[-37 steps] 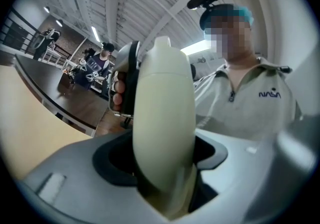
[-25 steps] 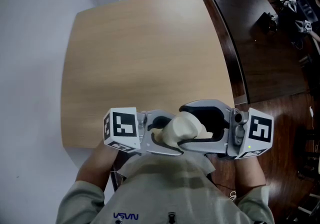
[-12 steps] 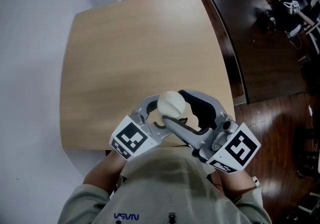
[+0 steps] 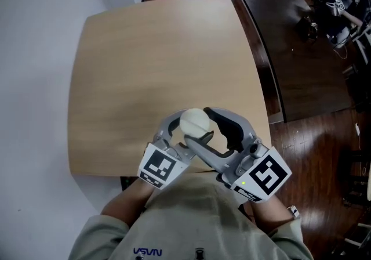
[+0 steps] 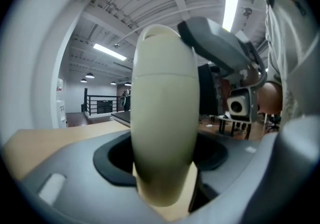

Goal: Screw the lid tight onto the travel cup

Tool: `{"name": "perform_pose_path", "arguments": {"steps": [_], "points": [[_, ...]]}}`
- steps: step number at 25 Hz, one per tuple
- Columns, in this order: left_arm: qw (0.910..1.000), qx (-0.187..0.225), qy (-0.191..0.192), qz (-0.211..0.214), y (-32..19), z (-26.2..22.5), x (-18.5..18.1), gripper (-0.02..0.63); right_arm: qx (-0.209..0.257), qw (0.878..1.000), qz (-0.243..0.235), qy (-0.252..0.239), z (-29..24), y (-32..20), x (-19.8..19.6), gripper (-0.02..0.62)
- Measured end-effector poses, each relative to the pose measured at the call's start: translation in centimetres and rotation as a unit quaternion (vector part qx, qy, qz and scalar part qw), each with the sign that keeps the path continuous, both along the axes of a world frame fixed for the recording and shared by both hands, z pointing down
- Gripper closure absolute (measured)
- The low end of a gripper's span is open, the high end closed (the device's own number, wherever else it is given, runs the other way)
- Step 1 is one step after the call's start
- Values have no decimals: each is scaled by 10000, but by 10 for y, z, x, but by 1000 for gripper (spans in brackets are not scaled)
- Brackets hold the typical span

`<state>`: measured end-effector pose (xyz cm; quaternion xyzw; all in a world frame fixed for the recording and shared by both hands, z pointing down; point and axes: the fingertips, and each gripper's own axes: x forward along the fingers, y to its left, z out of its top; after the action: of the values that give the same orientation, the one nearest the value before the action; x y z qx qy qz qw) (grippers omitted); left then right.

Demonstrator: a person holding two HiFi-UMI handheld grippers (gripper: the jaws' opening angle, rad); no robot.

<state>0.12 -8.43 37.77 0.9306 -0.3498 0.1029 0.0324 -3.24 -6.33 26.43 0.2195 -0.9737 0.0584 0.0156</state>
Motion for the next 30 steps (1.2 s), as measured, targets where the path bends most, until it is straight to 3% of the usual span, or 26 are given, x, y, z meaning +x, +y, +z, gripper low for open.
{"name": "perform_pose_path", "arguments": {"steps": [3, 6, 10, 16, 24, 30], "points": [[9998, 94, 179, -72, 1, 11, 1, 293, -6, 9998, 149, -161, -6, 0, 12, 339], [9996, 78, 233, -101, -5, 30, 9, 293, -114, 9979, 612, -160, -1, -12, 38, 340], [9997, 75, 111, -192, -17, 58, 19, 293, -492, 9923, 1138, 12, 25, -22, 69, 340], [9994, 224, -75, -267, -39, 91, 31, 293, -773, 9851, 1491, 363, 47, -23, 96, 339], [9977, 204, -10, -653, -72, 134, 37, 293, -1119, 9797, 1489, 738, 82, -31, 123, 339], [9962, 197, -68, -845, -77, 149, 32, 293, -1228, 9814, 1255, 778, 95, -42, 118, 341]]}}
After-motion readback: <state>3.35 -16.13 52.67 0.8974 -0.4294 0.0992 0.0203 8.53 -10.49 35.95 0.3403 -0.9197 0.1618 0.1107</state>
